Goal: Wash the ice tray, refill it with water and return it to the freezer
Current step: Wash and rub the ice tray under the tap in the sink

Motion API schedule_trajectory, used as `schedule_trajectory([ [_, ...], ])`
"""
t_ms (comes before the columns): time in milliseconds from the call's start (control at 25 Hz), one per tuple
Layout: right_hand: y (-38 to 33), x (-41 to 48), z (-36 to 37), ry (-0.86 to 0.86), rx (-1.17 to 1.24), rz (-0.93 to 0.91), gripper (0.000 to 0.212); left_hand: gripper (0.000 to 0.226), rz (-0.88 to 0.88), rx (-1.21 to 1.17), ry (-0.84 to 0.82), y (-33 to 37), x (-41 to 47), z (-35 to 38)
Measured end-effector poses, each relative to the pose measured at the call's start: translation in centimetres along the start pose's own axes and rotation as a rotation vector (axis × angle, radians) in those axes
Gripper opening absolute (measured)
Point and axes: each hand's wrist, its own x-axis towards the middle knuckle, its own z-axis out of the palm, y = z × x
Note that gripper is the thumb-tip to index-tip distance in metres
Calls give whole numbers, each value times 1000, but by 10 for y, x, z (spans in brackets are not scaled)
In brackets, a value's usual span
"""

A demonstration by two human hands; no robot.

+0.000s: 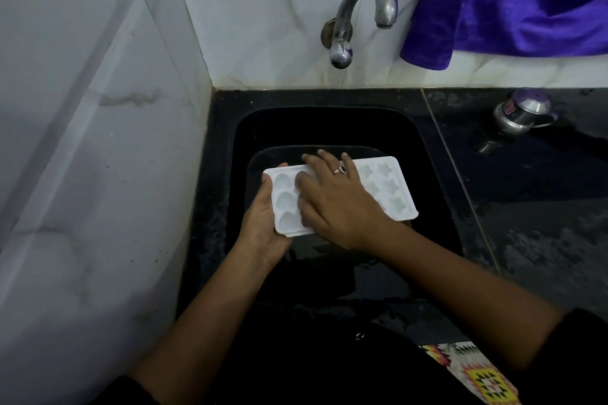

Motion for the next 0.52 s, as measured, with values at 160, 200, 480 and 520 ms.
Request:
schedule_trajectory([
  [160, 4, 2, -3, 14, 38, 32, 52, 57, -7, 8, -4, -3, 1, -9],
  [200, 2, 2, -2, -1, 33, 23, 51, 58, -7, 3, -3, -3, 3, -11],
  [480, 0, 4, 1, -15, 50, 7, 52, 64, -22, 2, 13, -3, 0, -11],
  [520, -2, 3, 3, -27, 42, -20, 52, 65, -37, -6, 20, -3, -1, -10],
])
